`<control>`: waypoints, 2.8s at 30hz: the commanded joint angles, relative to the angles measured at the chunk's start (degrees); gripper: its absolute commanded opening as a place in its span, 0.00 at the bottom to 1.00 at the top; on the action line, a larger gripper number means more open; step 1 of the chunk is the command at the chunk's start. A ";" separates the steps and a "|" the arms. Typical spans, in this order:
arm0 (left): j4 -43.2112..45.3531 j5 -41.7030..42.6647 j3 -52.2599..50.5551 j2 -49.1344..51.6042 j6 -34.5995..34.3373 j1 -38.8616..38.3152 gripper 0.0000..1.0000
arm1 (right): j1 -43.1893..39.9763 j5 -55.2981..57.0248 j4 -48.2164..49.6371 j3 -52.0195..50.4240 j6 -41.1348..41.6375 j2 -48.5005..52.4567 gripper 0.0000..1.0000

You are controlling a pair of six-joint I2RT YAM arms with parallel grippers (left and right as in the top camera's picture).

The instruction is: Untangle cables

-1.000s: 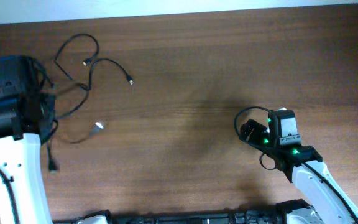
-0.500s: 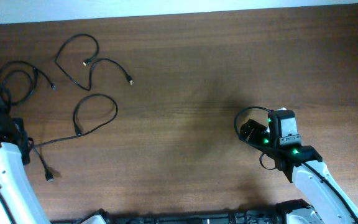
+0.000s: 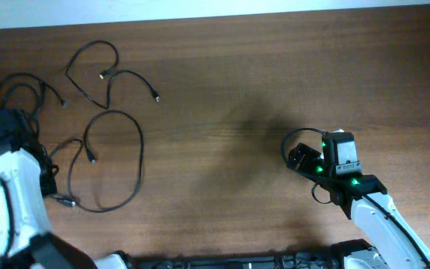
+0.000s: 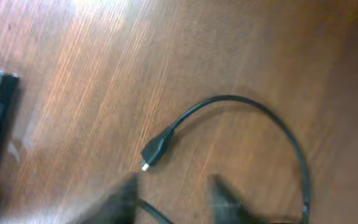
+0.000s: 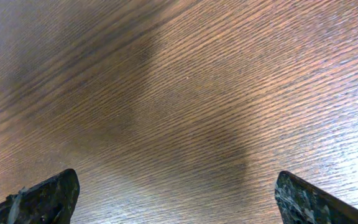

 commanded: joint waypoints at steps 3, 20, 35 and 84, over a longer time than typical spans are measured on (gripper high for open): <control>-0.02 12.07 -0.46 10.21 3.87 0.37 0.69 | 0.15 0.72 0.04 0.09 -0.37 -0.11 0.99; 14.03 29.55 -0.48 10.36 55.54 -7.17 0.99 | 0.15 0.74 0.07 0.09 -0.37 -0.11 0.99; 28.06 29.31 -8.96 10.36 55.63 -29.09 0.99 | 0.15 0.72 0.04 0.09 -0.37 -0.11 0.99; 23.45 13.81 -1.42 23.50 54.95 -59.45 0.67 | 0.15 0.72 0.04 0.09 -0.37 -0.11 0.99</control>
